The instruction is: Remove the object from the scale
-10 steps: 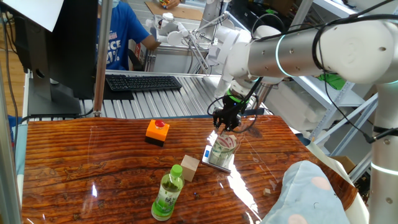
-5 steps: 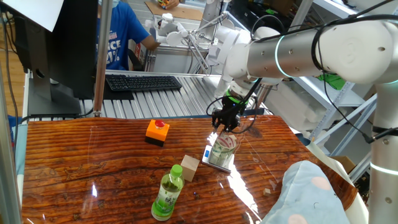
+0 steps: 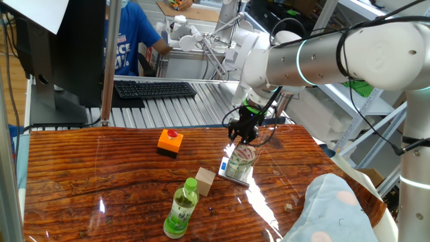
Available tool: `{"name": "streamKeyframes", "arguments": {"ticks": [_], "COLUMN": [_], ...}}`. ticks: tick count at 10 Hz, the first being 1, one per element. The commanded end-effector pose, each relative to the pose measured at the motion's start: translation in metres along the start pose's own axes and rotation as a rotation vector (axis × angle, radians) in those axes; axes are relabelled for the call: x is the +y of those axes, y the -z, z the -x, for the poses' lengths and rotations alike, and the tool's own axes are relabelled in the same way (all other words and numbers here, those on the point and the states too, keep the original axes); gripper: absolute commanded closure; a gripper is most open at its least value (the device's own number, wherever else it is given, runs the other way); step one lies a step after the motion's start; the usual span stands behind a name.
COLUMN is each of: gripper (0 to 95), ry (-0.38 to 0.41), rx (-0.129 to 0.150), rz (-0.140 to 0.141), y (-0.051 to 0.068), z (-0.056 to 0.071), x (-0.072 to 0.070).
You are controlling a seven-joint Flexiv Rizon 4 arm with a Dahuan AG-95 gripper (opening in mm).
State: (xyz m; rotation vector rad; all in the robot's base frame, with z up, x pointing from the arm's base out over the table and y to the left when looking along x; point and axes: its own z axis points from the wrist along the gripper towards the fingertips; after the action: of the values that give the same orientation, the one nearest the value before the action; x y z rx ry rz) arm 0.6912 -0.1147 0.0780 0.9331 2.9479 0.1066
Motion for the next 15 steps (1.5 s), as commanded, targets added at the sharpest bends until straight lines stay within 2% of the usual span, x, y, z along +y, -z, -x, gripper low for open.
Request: {"name": "streamKeyframes", "arguments": {"ticks": [1, 5, 6, 11, 15], "gripper": [76.0, 76.0, 95.0, 95.0, 95.0], "ry": [-0.002, 0.013, 0.035, 0.043, 0.03], "rx": [-0.002, -0.006, -0.006, -0.002, 0.002], "rz": [0.0, -0.002, -0.002, 0.0, 0.002], "y": [-0.004, -0.007, -0.007, -0.007, 0.009], "z": [-0.002, -0.003, -0.003, -0.004, -0.008], "x": [-0.001, -0.003, -0.003, -0.005, -0.007]}}
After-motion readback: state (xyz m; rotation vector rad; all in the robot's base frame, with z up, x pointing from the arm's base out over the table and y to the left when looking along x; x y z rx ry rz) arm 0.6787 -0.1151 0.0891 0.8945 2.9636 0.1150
